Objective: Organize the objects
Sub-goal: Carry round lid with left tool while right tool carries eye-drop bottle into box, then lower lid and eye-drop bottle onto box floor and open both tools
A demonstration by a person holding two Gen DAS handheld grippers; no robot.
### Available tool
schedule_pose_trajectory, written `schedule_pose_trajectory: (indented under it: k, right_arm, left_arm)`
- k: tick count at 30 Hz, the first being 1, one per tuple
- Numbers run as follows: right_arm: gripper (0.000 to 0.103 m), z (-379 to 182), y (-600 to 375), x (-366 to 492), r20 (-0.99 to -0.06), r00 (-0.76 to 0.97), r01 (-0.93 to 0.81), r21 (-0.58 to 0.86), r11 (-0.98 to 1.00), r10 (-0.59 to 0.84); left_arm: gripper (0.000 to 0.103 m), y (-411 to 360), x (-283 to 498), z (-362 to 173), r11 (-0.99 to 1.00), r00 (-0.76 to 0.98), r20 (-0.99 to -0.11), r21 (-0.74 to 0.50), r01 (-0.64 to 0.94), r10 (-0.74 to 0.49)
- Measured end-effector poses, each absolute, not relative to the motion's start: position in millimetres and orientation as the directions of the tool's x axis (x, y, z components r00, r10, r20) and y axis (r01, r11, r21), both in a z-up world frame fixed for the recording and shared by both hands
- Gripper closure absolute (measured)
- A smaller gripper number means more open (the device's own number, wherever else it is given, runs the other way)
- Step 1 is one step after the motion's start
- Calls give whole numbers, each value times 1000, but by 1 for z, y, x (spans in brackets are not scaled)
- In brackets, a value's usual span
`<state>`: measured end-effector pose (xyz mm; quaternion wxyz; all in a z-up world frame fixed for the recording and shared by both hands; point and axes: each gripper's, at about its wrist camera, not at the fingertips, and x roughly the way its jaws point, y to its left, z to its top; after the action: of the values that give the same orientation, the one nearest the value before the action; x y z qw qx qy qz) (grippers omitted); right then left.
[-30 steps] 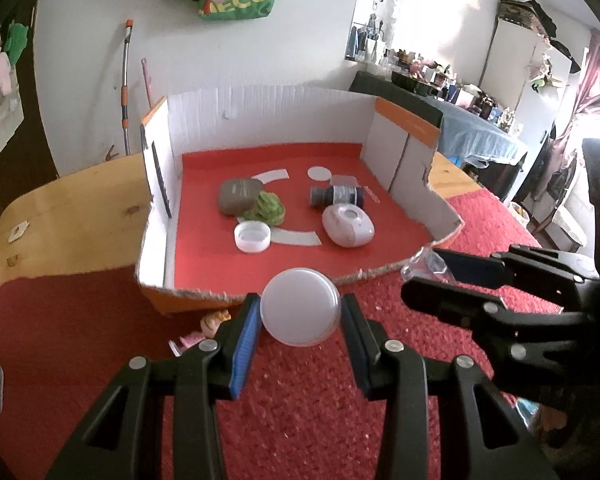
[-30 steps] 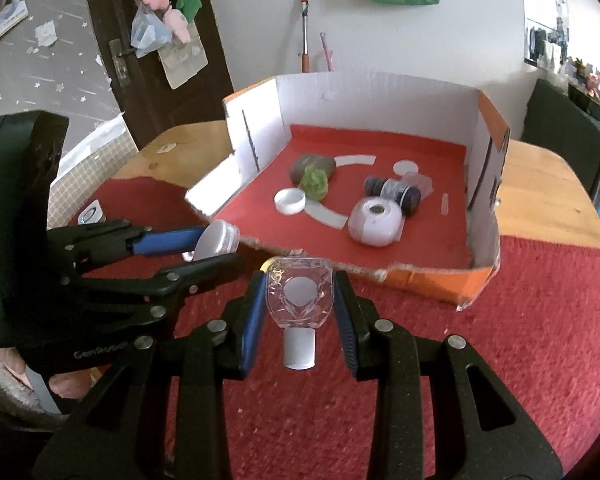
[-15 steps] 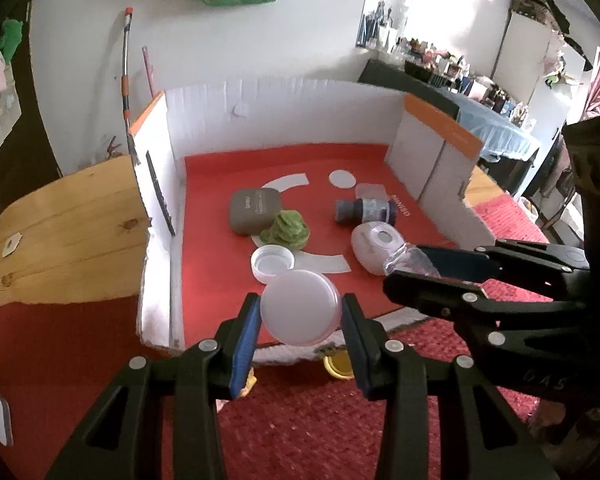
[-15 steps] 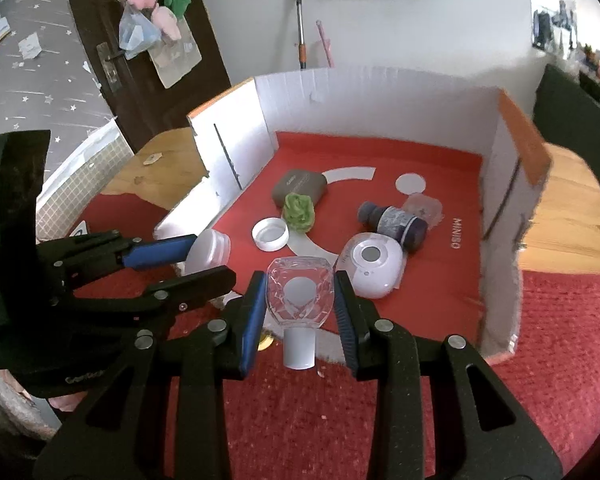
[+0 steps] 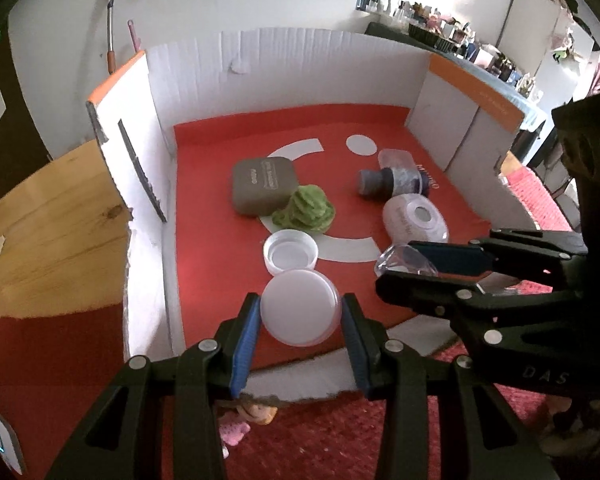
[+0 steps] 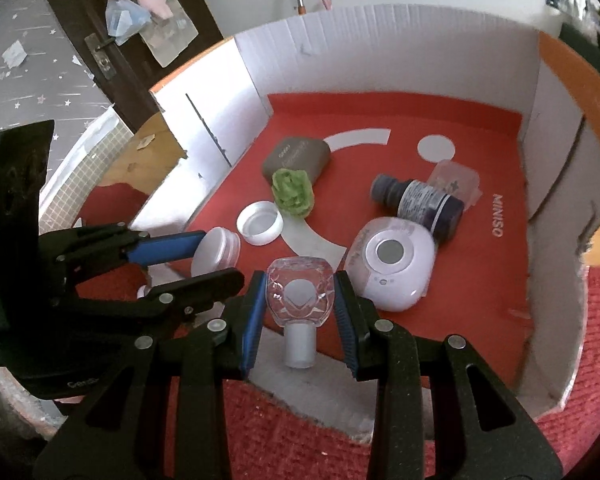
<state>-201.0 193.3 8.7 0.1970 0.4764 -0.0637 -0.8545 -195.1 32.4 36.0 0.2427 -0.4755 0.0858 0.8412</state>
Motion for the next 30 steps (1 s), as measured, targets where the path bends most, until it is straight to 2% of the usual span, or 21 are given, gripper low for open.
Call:
schedule_pose_trajectory:
  k: [14, 30]
  right_arm:
    - [71, 4, 215, -200, -808, -528, 229, 160, -960, -261]
    - [71, 3, 224, -193, -815, -516, 307, 112, -945, -264]
  left_arm:
    - [61, 43, -210, 26, -888, -462, -845, -34, -458, 270]
    - [61, 41, -192, 25, -893, -476, -836, -36, -449, 273]
